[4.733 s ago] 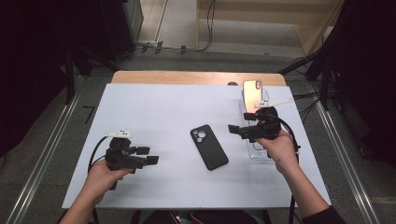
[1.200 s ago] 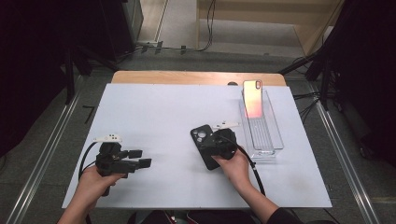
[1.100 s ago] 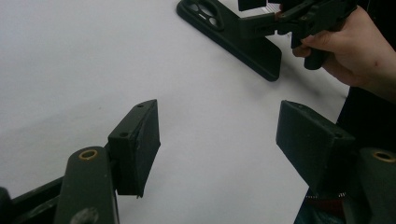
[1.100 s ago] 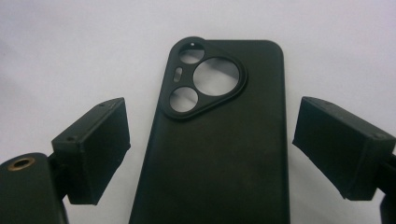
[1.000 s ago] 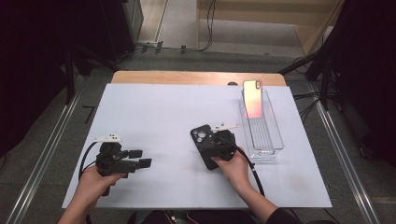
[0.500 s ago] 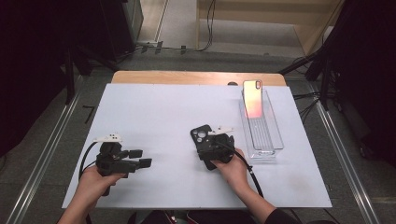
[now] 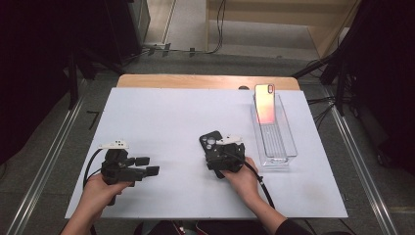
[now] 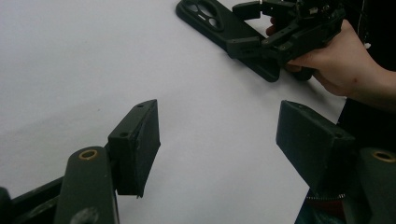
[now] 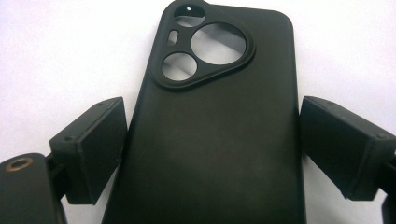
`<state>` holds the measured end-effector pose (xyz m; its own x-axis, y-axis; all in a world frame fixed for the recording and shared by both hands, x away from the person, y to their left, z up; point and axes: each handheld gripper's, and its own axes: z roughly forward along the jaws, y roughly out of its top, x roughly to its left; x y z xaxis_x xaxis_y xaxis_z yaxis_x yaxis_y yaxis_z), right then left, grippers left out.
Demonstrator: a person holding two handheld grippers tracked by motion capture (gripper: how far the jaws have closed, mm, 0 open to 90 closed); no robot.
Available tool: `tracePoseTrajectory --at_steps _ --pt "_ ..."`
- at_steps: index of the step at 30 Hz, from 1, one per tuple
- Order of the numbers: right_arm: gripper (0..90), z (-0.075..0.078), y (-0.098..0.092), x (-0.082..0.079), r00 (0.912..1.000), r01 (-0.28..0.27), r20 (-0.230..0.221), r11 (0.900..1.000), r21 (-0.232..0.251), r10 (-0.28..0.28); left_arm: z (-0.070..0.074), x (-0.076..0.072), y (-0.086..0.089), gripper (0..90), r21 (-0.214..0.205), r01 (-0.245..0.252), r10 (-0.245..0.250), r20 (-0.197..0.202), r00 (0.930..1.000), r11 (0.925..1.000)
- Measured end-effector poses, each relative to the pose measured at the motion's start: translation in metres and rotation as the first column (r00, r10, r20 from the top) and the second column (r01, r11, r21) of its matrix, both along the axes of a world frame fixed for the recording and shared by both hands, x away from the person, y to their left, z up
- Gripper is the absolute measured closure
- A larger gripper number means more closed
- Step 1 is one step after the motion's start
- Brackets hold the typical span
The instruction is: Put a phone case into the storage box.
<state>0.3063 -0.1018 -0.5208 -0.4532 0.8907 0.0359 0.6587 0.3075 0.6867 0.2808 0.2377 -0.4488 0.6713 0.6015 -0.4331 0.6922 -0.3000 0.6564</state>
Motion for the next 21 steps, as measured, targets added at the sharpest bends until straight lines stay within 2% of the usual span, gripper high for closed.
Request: tracePoseTrajectory --at_steps 14,21 --pt "8.6 -0.0006 -0.0007 -0.0003 1.0 -0.004 0.007 1.0 -0.001 0.004 0.0002 0.0 -0.0003 30.8 -0.002 -0.002 0.002 0.0 1.0 1.0" --pt "11.7 0.0002 -0.0022 -0.0005 0.9999 0.008 0.007 0.9999 0.011 -0.008 0.0 0.0006 -0.0004 30.8 -0.001 0.0 0.0 -0.002 1.0 1.0"
